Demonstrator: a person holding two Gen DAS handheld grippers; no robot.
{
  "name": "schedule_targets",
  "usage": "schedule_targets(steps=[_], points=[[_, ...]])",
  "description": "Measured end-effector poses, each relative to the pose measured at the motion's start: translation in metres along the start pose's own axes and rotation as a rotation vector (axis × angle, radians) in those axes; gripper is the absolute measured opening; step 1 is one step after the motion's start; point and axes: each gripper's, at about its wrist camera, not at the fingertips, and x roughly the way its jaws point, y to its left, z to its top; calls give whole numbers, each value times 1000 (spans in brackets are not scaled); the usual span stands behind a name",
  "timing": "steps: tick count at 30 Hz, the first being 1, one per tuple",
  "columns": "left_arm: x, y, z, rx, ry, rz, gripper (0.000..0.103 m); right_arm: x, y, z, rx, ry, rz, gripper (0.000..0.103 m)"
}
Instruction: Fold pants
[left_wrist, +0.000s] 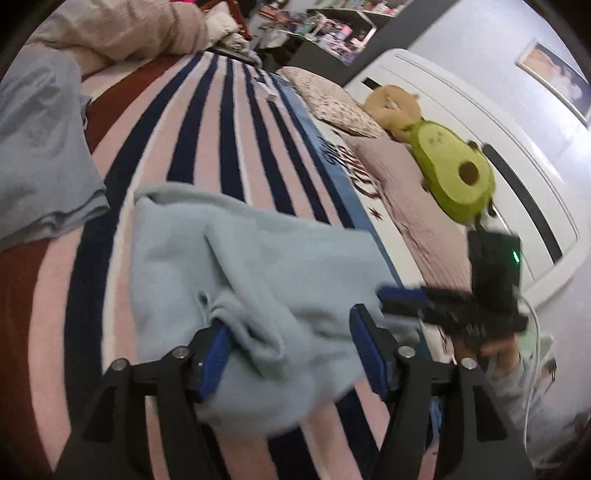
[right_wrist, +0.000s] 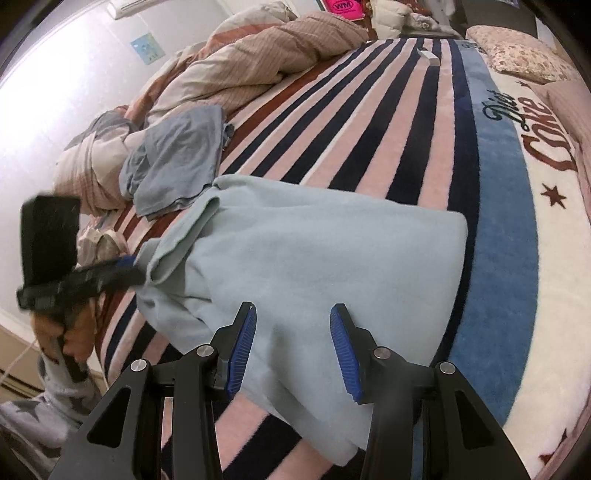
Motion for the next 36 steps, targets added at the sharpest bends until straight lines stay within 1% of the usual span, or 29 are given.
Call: schedule_targets(steps=[2,6,7,8,10,11,13,15,17,18,19,20,21,22,23,24,25,27,31,33,34,35,36], points=[[12,10,11,-44,20,14,60,0,-3,-2,6,-2,13,37],[31,15,26,-46,25,92,60,-1,-7,-5,17,-6,36,37],[35,16,28,-52,26,98,57,-2,-7,-6,18,-8,39,37],[38,15,31,-56,13,109,51,-3,-8,-7,20,-9,41,37],[38,13,34,-30,-7,146,16,-4,-10,-8,28,-13,46,37],[34,10,35,-10,-34,148,13,-5,-11,-8,33,-15,47,37],[22,7,37,11,-95,117,11,-8,-12,-9,41,-22,49,37],[3,3,37,40,-150,122,11,-12,-13,-10,47,-30,50,37],[-8,6,35,46,-151,151,11,-15,-14,-11,54,-37,51,37],[-11,12,34,44,-139,185,12,-17,-14,-11,56,-39,47,37],[-12,18,33,39,-128,208,15,-18,-13,-12,55,-41,40,37],[-11,27,32,25,-103,231,16,-20,-13,-13,52,-44,35,37],[-8,33,31,18,-78,257,26,-20,-13,-13,50,-45,31,37],[-7,39,30,12,-67,301,39,-20,-13,-14,48,-43,17,37],[-9,47,27,8,-74,354,44,-19,-14,-15,43,-40,-8,37],[-10,50,27,7,-81,369,49,-17,-13,-16,29,-37,-38,37],[-12,53,25,1,-84,367,49,-16,-12,-17,13,-34,-60,37],[-16,54,22,-9,-94,355,49,-14,-11,-18,3,-31,-76,37],[-34,37,17,52,-167,349,59,-19,-5,-17,-19,-48,-108,38],[-42,19,14,93,-206,350,61,-26,1,-19,-55,-75,-145,45],[-45,11,12,112,-222,355,65,-31,7,-21,-78,-96,-172,54],[-49,1,10,132,-241,360,67,-35,11,-22,-94,-111,-189,58],[-52,-11,8,154,-263,366,70,-41,17,-24,-113,-128,-201,59]])
